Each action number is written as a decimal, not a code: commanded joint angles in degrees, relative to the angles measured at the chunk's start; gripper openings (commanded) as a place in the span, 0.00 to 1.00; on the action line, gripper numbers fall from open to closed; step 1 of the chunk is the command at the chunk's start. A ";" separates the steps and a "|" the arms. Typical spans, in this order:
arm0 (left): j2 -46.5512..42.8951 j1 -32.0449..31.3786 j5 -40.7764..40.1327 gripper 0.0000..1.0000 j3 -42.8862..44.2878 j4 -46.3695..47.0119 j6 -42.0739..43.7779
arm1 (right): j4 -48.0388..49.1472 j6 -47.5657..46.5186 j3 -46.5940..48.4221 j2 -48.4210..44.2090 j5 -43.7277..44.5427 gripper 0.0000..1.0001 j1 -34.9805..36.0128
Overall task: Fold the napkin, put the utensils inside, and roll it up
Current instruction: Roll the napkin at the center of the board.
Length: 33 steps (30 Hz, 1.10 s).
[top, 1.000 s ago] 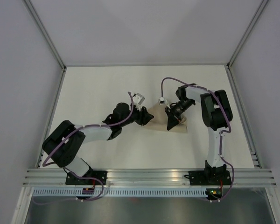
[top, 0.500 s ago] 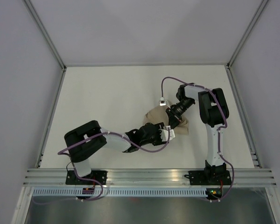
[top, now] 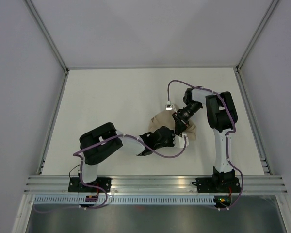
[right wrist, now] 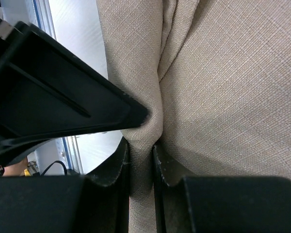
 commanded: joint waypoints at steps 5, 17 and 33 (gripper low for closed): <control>3.41 0.35 5.78 0.17 6.16 -19.37 -0.64 | 10.58 -1.22 -2.67 0.85 8.64 0.03 -0.10; 8.77 3.34 21.61 0.02 18.82 -37.84 -13.82 | 56.34 27.34 -25.61 -28.49 23.75 0.61 -2.11; 15.88 10.46 40.24 0.02 31.91 -54.86 -21.83 | 62.46 33.87 -33.09 -40.29 18.85 0.65 -17.93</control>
